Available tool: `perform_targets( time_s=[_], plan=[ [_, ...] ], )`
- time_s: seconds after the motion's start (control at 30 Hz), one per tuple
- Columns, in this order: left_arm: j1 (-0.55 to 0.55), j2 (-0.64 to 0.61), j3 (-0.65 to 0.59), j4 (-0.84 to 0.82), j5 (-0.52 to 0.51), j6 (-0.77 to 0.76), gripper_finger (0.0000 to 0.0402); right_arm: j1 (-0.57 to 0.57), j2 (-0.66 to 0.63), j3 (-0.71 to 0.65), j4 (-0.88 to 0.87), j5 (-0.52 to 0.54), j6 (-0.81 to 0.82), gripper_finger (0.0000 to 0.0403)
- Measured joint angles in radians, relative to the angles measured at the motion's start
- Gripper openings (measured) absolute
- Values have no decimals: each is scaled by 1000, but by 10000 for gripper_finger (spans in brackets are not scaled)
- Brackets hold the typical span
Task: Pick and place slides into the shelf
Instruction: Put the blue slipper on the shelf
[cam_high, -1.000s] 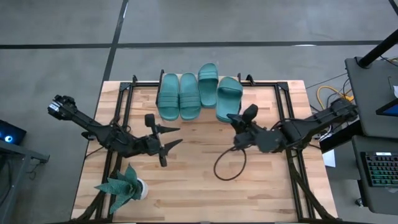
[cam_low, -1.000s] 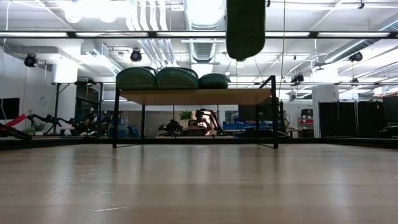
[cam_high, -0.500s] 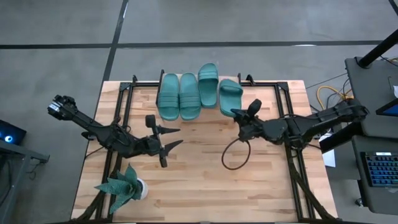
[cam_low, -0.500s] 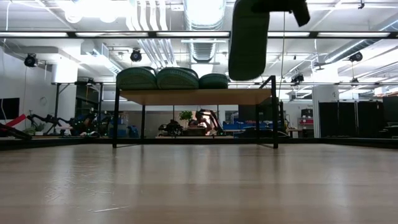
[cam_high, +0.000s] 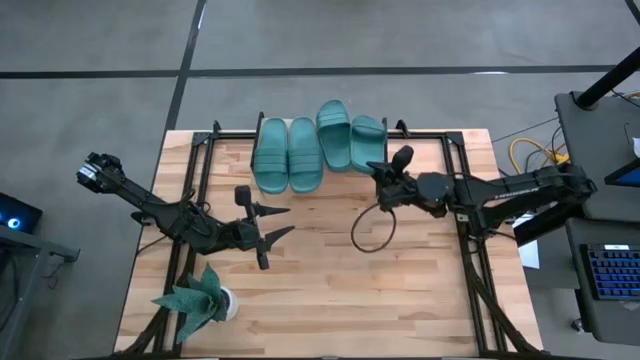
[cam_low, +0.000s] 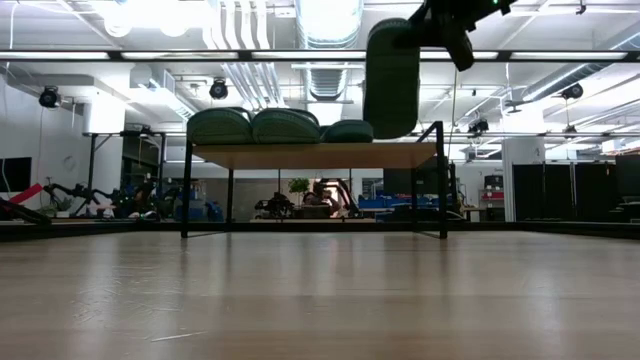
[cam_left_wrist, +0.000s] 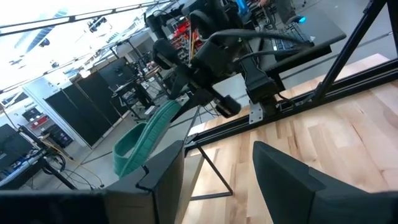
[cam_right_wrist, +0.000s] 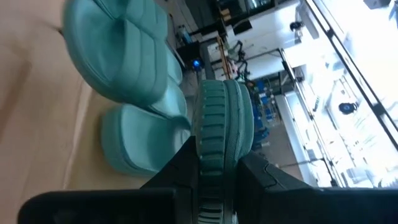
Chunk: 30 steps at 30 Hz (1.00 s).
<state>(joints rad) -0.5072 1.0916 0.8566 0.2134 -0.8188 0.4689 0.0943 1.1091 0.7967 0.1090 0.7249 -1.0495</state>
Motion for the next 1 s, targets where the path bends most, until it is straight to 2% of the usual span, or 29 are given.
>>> perform_targets(
  time_s=[0.47,1.0],
  plan=[
    [0,1,0,-14,0,-20,176,-28,0,-11,-40,-28,46,49],
    [1,1,0,-14,0,-21,176,97,1,-2,-129,-14,161,49]
  ],
)
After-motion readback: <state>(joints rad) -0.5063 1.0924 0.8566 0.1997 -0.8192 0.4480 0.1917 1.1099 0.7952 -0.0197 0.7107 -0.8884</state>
